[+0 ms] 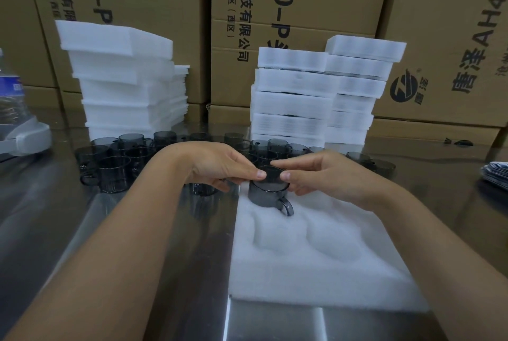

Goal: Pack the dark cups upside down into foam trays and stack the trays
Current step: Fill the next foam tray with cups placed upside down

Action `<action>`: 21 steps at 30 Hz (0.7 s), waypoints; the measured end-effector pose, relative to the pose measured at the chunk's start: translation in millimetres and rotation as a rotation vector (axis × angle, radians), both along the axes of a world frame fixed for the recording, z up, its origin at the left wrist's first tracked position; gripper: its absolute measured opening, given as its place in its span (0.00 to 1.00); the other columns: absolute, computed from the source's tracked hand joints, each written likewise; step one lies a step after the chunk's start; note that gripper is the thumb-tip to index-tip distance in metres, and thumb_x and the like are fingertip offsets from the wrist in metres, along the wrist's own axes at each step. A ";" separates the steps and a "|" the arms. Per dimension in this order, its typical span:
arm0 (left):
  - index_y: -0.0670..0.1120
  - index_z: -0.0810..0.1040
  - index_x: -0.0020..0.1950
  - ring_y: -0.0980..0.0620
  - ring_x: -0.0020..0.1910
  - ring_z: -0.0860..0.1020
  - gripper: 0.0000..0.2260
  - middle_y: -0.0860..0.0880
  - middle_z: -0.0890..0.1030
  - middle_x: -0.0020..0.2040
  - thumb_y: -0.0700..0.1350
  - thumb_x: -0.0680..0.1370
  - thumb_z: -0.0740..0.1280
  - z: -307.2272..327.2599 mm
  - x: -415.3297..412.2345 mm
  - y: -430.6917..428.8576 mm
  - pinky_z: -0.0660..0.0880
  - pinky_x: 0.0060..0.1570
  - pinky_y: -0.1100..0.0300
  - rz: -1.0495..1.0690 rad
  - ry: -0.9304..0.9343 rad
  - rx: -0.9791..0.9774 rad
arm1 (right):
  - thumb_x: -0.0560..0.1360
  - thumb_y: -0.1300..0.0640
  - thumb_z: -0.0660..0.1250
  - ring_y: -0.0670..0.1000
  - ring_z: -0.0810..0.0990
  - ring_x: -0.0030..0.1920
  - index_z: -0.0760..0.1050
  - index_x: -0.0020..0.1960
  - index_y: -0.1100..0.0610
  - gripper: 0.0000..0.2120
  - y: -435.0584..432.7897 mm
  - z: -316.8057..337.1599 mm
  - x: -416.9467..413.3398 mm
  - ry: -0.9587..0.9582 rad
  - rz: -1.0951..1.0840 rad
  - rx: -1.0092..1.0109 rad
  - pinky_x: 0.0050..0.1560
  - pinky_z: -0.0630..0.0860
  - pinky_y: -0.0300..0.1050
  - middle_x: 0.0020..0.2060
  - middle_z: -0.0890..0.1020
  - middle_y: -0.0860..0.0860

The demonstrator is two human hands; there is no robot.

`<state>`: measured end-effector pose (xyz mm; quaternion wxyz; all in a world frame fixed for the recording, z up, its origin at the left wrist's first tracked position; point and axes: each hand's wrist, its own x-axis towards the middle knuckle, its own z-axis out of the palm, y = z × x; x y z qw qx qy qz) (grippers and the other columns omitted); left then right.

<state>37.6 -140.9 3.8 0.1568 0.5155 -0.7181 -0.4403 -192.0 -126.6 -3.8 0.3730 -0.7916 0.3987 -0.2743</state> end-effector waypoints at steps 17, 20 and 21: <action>0.46 0.76 0.60 0.55 0.53 0.82 0.27 0.51 0.85 0.52 0.62 0.69 0.65 -1.6 -4.5 2.5 0.79 0.47 0.65 -0.026 0.083 0.116 | 0.77 0.54 0.68 0.40 0.83 0.38 0.82 0.50 0.40 0.09 -4.9 -4.2 3.0 -0.011 -0.083 -0.057 0.44 0.78 0.31 0.37 0.85 0.39; 0.47 0.78 0.56 0.55 0.52 0.83 0.22 0.51 0.85 0.50 0.60 0.70 0.65 -2.2 -3.0 2.2 0.79 0.45 0.65 -0.025 0.116 0.121 | 0.76 0.54 0.68 0.40 0.83 0.38 0.82 0.50 0.40 0.09 -5.0 -4.7 3.1 -0.010 -0.089 -0.062 0.40 0.78 0.30 0.38 0.85 0.38; 0.47 0.79 0.56 0.55 0.52 0.82 0.21 0.51 0.85 0.50 0.59 0.70 0.66 -2.2 -2.2 2.0 0.79 0.45 0.65 -0.033 0.124 0.127 | 0.76 0.54 0.68 0.40 0.83 0.37 0.82 0.50 0.40 0.09 -4.8 -4.9 3.1 -0.010 -0.086 -0.063 0.40 0.78 0.30 0.38 0.85 0.38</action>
